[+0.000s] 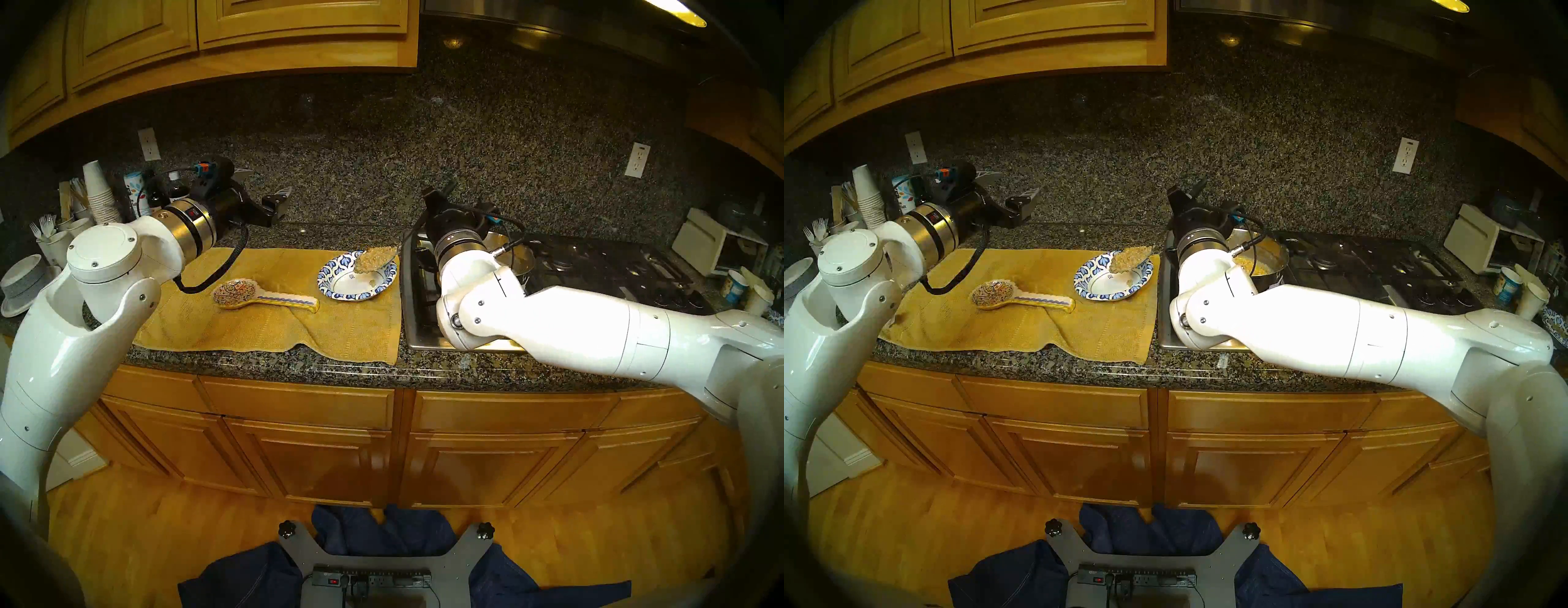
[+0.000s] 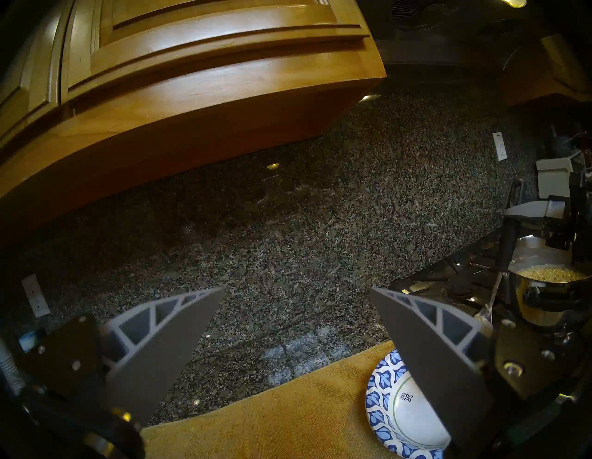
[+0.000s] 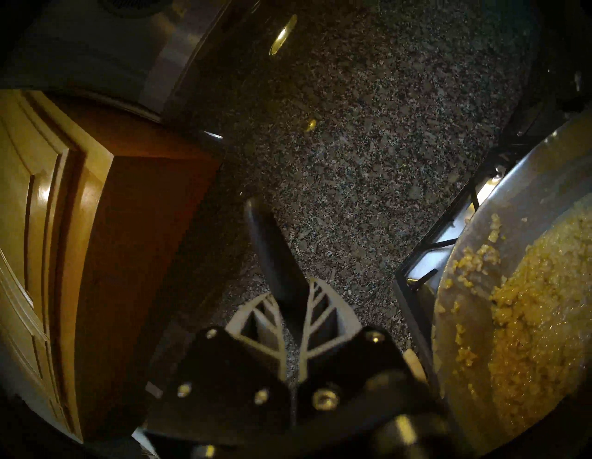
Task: Scoop oatmeal into bowl
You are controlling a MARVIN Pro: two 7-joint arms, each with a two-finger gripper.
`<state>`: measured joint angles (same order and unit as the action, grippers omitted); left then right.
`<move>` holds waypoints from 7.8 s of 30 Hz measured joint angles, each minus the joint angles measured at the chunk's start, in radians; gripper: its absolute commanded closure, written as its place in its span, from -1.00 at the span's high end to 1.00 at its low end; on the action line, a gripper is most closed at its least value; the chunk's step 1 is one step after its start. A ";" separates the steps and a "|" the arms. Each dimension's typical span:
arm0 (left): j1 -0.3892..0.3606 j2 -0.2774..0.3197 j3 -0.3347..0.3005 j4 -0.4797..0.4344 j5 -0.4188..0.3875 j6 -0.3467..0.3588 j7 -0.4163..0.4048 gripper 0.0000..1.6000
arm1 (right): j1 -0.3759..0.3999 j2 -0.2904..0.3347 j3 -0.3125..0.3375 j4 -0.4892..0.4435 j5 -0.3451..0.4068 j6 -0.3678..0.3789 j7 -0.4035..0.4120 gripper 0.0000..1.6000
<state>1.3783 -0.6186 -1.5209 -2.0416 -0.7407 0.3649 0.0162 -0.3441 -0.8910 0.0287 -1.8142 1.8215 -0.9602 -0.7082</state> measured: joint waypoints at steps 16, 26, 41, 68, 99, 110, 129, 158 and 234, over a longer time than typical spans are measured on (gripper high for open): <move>0.000 0.003 0.001 0.000 -0.002 -0.002 0.002 1.00 | 0.013 -0.054 -0.042 0.039 -0.243 0.000 -0.063 -1.00; 0.000 0.004 0.002 0.000 -0.003 -0.004 0.002 1.00 | 0.019 -0.059 -0.098 0.032 -0.446 0.000 -0.092 -1.00; 0.000 0.007 0.004 0.000 -0.004 -0.010 0.003 1.00 | -0.004 -0.123 -0.115 0.129 -0.603 0.008 -0.168 -1.00; 0.000 0.010 0.006 0.000 -0.005 -0.016 0.004 1.00 | -0.058 -0.215 -0.114 0.344 -0.775 0.056 -0.216 -1.00; 0.000 0.014 0.008 0.000 -0.008 -0.019 0.006 1.00 | -0.091 -0.233 -0.121 0.384 -1.023 0.098 -0.254 -1.00; 0.000 0.015 0.009 0.000 -0.010 -0.020 0.007 1.00 | -0.087 -0.232 -0.128 0.410 -1.095 0.123 -0.270 -1.00; 0.000 0.018 0.010 0.000 -0.013 -0.021 0.010 1.00 | -0.077 -0.246 -0.142 0.453 -1.156 0.129 -0.247 -1.00; 0.000 0.022 0.013 0.000 -0.016 -0.023 0.012 1.00 | -0.048 -0.265 -0.177 0.505 -1.207 0.130 -0.135 -1.00; -0.001 0.032 0.019 0.000 -0.025 -0.032 0.019 1.00 | -0.040 -0.260 -0.241 0.508 -1.362 0.145 -0.131 -1.00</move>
<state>1.3777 -0.5864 -1.5019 -2.0417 -0.7653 0.3331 0.0350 -0.3844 -1.1509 -0.2120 -1.3065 0.4595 -0.8153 -0.8390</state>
